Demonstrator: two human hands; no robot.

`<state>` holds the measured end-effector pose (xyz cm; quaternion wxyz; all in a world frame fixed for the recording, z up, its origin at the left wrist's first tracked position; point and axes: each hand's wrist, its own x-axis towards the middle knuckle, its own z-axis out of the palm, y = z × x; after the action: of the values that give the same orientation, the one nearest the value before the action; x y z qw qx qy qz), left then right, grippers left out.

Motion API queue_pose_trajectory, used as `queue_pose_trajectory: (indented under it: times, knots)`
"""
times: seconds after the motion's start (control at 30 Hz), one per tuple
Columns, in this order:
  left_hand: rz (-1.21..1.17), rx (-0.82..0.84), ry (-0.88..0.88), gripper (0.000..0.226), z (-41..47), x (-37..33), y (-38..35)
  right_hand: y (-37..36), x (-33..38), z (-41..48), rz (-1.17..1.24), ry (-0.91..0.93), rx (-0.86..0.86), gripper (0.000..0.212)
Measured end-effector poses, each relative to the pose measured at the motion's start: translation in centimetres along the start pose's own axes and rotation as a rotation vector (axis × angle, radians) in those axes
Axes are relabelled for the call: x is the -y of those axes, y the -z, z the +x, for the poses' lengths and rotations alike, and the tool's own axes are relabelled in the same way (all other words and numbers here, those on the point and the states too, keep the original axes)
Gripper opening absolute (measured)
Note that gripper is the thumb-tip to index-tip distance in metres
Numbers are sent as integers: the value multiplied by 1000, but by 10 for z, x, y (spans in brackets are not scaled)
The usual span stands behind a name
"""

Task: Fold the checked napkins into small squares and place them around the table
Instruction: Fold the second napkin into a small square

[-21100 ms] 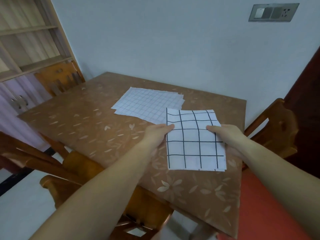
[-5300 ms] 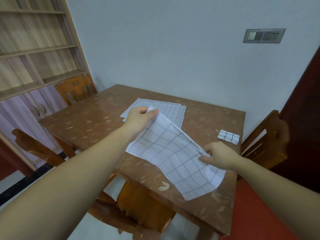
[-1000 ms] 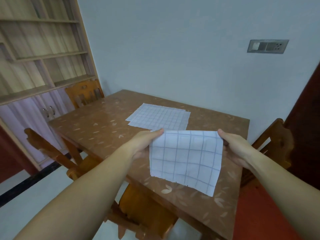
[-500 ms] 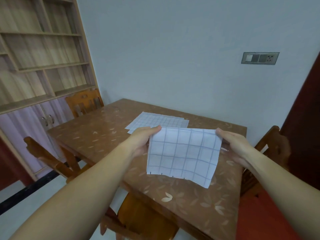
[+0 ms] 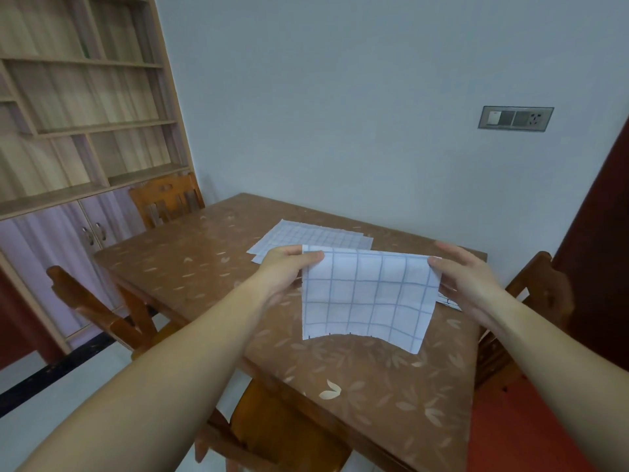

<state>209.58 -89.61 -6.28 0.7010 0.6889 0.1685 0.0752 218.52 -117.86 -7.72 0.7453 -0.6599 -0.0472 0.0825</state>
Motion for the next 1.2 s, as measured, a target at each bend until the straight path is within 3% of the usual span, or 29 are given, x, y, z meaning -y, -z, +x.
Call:
queue_pose_trajectory:
  times: [0.13, 0.33, 0.5, 0.67, 0.77, 0.83, 0.97, 1.07, 1.2]
  knots:
    - [-36, -64, -13, 40, 4, -1, 6, 1, 3, 4, -43, 49, 11, 22]
    - [-45, -131, -55, 21, -1, -13, 11, 3, 14, 0, -377, 158, 30, 18]
    - [77, -209, -197, 18, -6, -23, 12, -3, 22, -5, -608, 258, -46, 11]
    - [84, -199, -321, 20, -10, -29, 13, 0, 26, -8, -589, 264, -46, 11]
    - [52, -189, -356, 20, -13, -31, 12, -1, 32, -11, -324, 197, -5, 7]
    - [49, -195, -349, 21, -13, -30, 11, -4, 36, -14, -203, 150, 55, 11]
    - [85, -259, -212, 20, -12, -29, 11, -15, 43, -19, -225, 185, 33, 12]
    - [202, -196, -121, 28, -15, -28, 16, -24, 52, -27, -362, 271, 27, 12]
    - [546, 73, -270, 46, -25, -26, 3, -44, 58, -35, -594, 340, 143, 10]
